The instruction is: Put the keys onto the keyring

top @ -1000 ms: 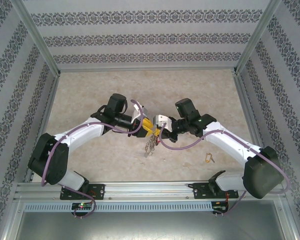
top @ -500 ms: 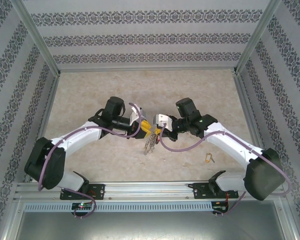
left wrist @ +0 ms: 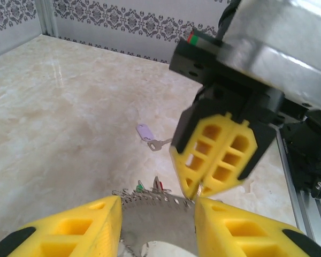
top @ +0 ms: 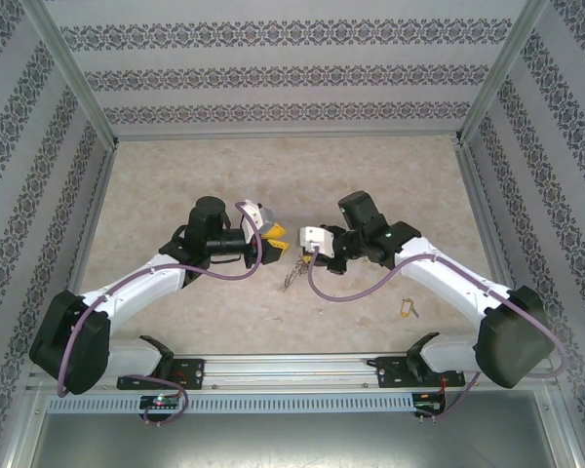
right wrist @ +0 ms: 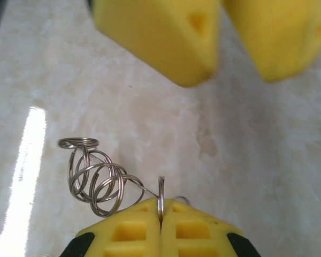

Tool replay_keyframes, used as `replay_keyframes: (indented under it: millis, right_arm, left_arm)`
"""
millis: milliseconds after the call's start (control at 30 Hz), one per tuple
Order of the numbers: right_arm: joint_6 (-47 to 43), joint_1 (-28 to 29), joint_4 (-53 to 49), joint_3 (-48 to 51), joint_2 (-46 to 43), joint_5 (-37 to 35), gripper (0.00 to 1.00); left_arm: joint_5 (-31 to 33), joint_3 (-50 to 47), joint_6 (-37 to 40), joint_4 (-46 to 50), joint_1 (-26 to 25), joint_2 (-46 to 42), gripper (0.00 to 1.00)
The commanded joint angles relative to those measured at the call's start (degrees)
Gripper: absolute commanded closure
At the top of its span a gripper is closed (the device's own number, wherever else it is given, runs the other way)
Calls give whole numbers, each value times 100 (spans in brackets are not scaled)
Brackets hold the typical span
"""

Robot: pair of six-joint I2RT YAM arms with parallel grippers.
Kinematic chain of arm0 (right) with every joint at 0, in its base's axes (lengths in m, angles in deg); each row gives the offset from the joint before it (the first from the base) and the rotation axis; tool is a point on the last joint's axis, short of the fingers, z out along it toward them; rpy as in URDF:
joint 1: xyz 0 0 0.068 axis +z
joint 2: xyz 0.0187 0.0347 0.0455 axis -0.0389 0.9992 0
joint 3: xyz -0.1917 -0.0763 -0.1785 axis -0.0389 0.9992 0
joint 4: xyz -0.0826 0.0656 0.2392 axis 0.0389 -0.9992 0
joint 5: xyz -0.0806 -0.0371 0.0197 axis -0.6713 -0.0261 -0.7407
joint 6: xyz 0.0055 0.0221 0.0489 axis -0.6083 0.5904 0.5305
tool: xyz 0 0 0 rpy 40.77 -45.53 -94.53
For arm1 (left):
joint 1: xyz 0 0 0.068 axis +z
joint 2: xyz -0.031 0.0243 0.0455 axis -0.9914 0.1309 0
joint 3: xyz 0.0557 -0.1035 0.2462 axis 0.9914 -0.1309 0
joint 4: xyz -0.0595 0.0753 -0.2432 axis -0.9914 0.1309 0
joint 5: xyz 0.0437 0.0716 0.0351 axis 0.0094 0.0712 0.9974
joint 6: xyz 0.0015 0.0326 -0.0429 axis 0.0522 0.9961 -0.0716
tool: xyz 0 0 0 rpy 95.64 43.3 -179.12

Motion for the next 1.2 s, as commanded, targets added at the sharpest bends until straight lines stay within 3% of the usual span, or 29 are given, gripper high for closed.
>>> replay_keyframes:
  millis: [0,367,1167]
  right_arm:
    - [146,106,-105,24,-16,570,100]
    - [711,95,100,490,-146,873,100]
    - [1094,-176,788,935,-386,955,100]
  left_arm:
    - [-370,125,-7,100,-36,48,60]
    - [-1530,632,646,1319,-91,495,60]
    - [-1355,1315,1599,2305,-414,1449,62]
